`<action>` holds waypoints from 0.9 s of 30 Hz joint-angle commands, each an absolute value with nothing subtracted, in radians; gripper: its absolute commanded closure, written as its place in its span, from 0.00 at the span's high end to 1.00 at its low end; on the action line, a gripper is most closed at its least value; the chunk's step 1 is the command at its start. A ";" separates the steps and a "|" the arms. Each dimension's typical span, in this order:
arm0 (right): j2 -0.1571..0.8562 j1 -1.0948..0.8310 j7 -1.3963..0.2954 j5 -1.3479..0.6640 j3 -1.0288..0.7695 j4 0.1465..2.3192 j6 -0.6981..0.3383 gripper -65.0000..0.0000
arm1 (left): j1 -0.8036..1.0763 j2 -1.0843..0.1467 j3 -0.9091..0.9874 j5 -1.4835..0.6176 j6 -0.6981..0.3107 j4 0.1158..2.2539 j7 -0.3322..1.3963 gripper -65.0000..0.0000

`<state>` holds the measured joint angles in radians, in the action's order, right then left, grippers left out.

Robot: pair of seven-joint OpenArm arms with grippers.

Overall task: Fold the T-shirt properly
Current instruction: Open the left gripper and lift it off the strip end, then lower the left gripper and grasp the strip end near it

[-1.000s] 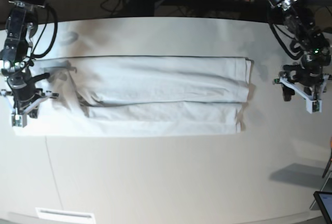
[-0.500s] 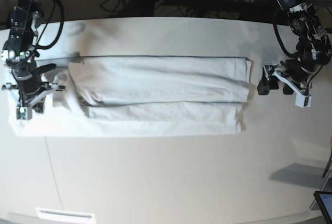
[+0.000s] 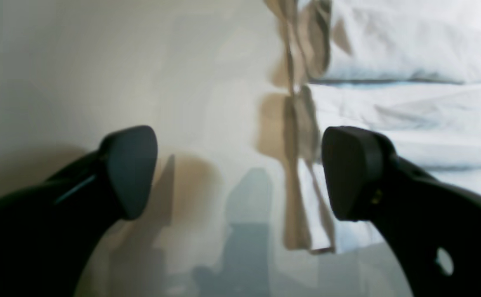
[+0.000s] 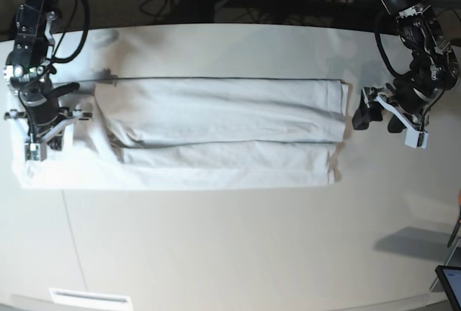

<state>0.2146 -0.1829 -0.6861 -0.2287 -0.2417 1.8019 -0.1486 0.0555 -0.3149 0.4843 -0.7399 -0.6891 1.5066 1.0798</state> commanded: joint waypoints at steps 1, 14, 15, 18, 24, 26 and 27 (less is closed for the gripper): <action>0.228 -0.171 -0.661 -0.231 -0.246 1.816 -0.150 0.00 | 0.042 -0.318 0.489 -0.762 -0.698 1.520 1.064 0.96; 0.226 -0.173 -0.661 -0.231 -0.245 1.808 -0.150 0.00 | 0.002 -0.208 0.490 -0.760 -0.698 1.520 0.951 0.94; 0.226 -0.173 -0.661 -0.231 -0.245 1.801 -0.150 0.00 | -0.005 -0.199 0.490 -0.760 -0.698 1.517 0.952 0.94; 0.226 -0.173 -0.661 -0.231 -0.245 1.779 -0.150 0.00 | -0.024 -0.174 0.490 -0.760 -0.698 1.471 0.954 0.94; 0.226 -0.173 -0.659 -0.231 -0.245 1.756 -0.151 0.00 | -0.053 -0.170 0.486 -0.760 -0.698 1.380 0.951 0.94; 0.226 -0.173 -0.659 -0.231 -0.245 1.756 -0.151 0.00 | -0.058 -0.170 0.481 -0.760 -0.698 1.369 0.952 0.94; 0.226 -0.173 -0.659 -0.231 -0.245 1.756 -0.151 0.00 | -0.058 -0.170 0.479 -0.760 -0.698 1.368 0.952 0.94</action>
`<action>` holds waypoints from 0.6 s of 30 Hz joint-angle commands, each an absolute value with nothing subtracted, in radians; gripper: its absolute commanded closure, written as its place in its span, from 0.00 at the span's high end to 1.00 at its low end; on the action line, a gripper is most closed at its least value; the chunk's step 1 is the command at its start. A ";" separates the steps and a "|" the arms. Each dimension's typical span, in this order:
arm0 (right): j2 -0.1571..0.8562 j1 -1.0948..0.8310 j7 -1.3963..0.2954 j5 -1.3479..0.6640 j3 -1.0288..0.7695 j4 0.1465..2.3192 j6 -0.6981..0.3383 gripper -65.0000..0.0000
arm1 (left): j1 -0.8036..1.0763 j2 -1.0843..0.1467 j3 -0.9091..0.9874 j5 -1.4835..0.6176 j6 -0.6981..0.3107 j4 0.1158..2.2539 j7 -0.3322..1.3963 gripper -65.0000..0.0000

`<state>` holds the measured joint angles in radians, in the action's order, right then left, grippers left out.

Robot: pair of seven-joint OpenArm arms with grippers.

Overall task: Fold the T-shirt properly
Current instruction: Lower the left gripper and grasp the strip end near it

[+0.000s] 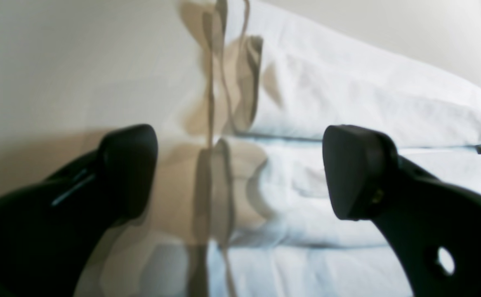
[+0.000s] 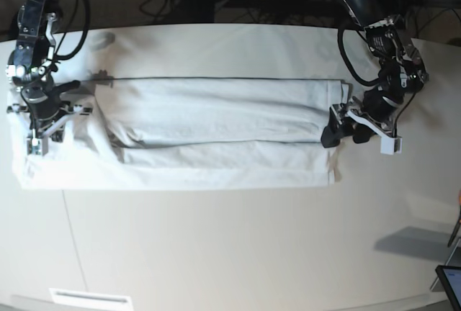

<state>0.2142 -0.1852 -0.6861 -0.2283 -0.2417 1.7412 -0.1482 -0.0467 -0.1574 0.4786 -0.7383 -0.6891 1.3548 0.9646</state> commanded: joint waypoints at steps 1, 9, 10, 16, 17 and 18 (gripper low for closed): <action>0.226 -0.173 -0.657 -0.231 -0.245 1.756 -0.151 0.00 | -0.058 -0.170 0.479 -0.760 -0.698 1.368 0.952 0.94; 0.226 -0.168 -0.657 -0.232 -0.245 1.756 -0.151 0.00 | -0.085 -0.148 0.478 -0.760 -0.698 1.259 0.954 0.94; 0.226 -0.166 -0.657 -0.232 -0.245 1.756 -0.151 0.00 | -0.090 -0.145 0.478 -0.760 -0.698 1.253 0.954 0.94; 0.226 -0.166 -0.657 -0.232 -0.245 1.756 -0.151 0.00 | -0.113 -0.111 0.420 -0.760 -0.698 1.230 0.955 0.94; 0.226 -0.166 -0.657 -0.232 -0.245 1.756 -0.151 0.00 | -0.113 -0.110 0.400 -0.760 -0.698 1.230 0.955 0.94; 0.226 -0.166 -0.657 -0.232 -0.245 1.756 -0.151 0.00 | -0.113 -0.108 0.381 -0.760 -0.698 1.230 0.954 0.94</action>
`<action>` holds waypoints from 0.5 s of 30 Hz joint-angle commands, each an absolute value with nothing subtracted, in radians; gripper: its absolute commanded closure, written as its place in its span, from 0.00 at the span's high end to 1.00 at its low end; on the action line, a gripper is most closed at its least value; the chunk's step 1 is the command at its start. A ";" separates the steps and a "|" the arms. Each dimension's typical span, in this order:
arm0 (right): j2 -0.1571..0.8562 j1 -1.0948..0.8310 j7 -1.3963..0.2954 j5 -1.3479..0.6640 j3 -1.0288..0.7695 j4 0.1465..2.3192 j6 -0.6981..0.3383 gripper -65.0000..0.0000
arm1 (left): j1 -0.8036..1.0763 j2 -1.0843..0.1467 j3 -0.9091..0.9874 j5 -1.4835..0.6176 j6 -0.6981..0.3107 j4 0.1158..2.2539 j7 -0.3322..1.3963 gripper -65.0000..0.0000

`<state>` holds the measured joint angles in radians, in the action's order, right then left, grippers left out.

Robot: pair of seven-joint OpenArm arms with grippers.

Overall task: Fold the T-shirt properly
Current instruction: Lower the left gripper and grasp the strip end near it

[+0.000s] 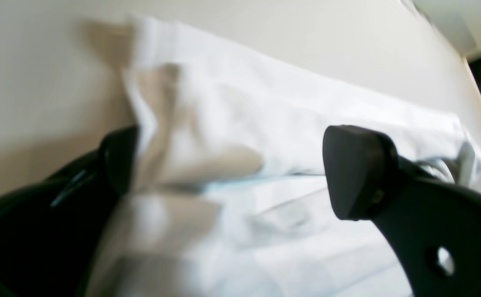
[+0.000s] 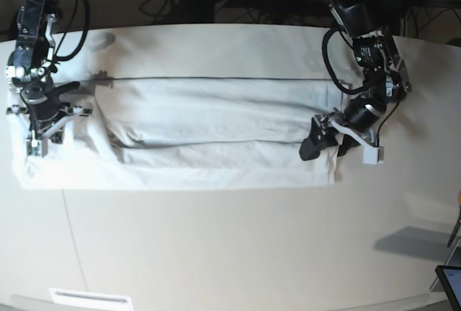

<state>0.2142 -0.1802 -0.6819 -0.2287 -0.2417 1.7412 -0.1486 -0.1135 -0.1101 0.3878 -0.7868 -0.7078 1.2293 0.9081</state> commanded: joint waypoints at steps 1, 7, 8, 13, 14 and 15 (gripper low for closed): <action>0.226 -0.166 -0.657 -0.232 -0.245 1.756 -0.151 0.00 | -0.113 -0.108 0.374 -0.760 -0.698 1.230 0.952 0.94; 0.226 -0.170 -0.656 -0.232 -0.245 1.756 -0.151 0.00 | -0.110 -0.107 0.364 -0.759 -0.698 1.230 0.952 0.87; 0.226 -0.170 -0.656 -0.232 -0.245 1.756 -0.151 0.00 | -0.110 -0.107 0.364 -0.759 -0.698 1.230 0.952 0.80; 0.226 -0.168 -0.656 -0.232 -0.245 1.756 -0.151 0.00 | -0.108 -0.113 0.364 -0.756 -0.698 1.230 0.954 0.30; 0.226 -0.166 -0.656 -0.232 -0.245 1.756 -0.151 0.00 | -0.110 -0.113 0.364 -0.756 -0.698 1.230 0.954 0.28; 0.226 -0.166 -0.656 -0.232 -0.245 1.756 -0.151 0.00 | -0.110 -0.113 0.364 -0.756 -0.698 1.231 0.955 0.28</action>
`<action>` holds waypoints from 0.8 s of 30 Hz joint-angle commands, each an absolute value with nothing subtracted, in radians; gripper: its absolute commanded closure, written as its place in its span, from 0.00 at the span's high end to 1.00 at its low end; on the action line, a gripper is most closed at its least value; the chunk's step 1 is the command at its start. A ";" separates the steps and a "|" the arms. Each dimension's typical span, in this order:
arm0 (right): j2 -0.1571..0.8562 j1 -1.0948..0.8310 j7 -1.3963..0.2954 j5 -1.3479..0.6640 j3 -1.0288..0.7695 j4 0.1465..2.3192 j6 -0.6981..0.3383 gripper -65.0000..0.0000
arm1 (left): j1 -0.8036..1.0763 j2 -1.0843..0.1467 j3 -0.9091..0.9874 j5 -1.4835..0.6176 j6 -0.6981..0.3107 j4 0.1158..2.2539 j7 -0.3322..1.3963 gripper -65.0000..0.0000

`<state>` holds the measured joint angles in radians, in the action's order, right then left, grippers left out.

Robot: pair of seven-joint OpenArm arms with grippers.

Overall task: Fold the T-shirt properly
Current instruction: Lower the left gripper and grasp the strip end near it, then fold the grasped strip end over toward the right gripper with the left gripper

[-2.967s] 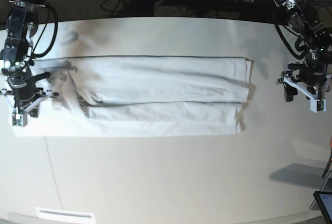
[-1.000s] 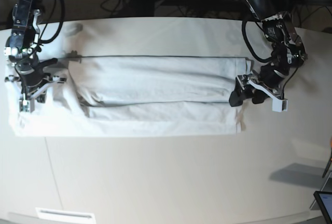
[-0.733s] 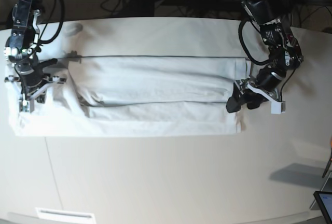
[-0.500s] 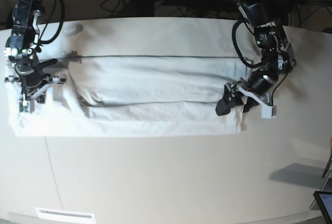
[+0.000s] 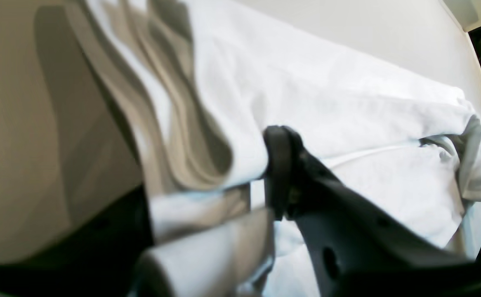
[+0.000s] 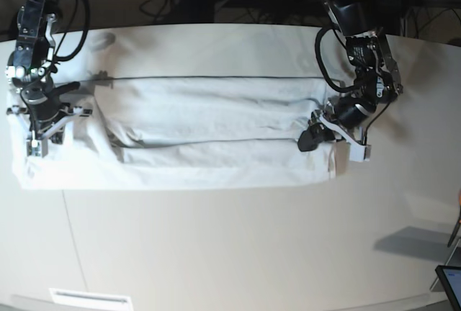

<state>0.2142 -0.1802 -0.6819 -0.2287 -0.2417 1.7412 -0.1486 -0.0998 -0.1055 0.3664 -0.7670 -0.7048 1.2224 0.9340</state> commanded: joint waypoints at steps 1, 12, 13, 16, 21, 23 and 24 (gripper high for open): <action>0.226 -0.166 -0.656 -0.232 -0.245 1.756 -0.151 0.00 | -0.110 -0.113 0.358 -0.754 -0.698 1.233 0.955 0.28; 0.226 -0.166 -0.656 -0.232 -0.245 1.756 -0.151 0.00 | -0.087 -0.114 0.358 -0.753 -0.698 1.417 0.957 0.00; 0.226 -0.165 -0.656 -0.232 -0.245 1.756 -0.151 0.00 | -0.081 -0.114 0.355 -0.753 -0.698 1.448 0.957 0.00; 0.226 -0.165 -0.656 -0.232 -0.245 1.756 -0.151 0.00 | -0.061 -0.114 0.294 -0.753 -0.698 1.550 0.983 0.00; 0.226 -0.165 -0.656 -0.232 -0.245 1.756 -0.151 0.00 | -0.059 -0.102 0.260 -0.759 -0.687 1.643 1.055 0.00; 0.226 -0.165 -0.656 -0.232 -0.245 1.756 -0.151 0.00 | -0.059 -0.076 0.262 -0.759 -0.651 1.670 1.063 0.00; 0.226 -0.165 -0.656 -0.232 -0.245 1.756 -0.151 0.00 | -0.061 -0.067 0.262 -0.759 -0.634 1.685 1.063 0.00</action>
